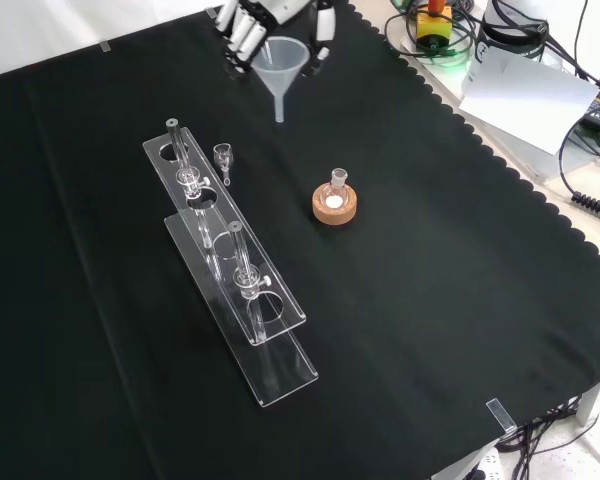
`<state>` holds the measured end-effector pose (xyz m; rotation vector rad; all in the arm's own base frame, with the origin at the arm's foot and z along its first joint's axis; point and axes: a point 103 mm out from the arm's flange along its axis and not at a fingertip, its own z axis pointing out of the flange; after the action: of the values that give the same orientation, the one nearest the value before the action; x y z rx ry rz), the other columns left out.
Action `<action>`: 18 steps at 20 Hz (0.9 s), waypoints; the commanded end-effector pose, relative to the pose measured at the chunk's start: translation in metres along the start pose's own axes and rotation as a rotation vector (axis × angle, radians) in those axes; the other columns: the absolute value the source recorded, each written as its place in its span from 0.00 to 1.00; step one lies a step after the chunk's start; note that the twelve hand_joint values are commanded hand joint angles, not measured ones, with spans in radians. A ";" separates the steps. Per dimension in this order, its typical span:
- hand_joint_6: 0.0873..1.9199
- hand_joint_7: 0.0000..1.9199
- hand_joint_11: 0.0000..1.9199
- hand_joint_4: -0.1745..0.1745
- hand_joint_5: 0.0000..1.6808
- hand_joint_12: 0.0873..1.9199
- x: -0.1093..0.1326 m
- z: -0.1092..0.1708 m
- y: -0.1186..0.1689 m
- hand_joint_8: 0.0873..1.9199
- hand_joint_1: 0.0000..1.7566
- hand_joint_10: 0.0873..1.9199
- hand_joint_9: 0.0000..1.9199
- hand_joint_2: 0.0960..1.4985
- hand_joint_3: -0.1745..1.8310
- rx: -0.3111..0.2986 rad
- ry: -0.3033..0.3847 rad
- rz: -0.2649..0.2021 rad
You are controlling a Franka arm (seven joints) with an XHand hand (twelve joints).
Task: Put the funnel back on the funnel stand.
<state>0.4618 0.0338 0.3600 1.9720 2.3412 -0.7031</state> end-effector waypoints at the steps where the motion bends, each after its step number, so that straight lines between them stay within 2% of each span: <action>1: 0.34 0.27 0.32 0.51 0.42 0.65 -0.028 -0.017 0.039 0.31 0.54 0.19 0.50 0.39 0.42 -0.027 0.017 0.002; 9: 0.34 0.28 0.33 0.51 0.42 0.65 -0.046 -0.013 0.085 0.31 0.54 0.19 0.50 0.39 0.42 -0.040 0.038 -0.008; 18: 0.35 0.28 0.33 0.51 0.42 0.64 -0.055 0.002 0.120 0.31 0.54 0.19 0.50 0.39 0.42 -0.015 0.042 -0.009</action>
<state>0.5671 -0.0047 0.3541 1.9901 2.3418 -0.6378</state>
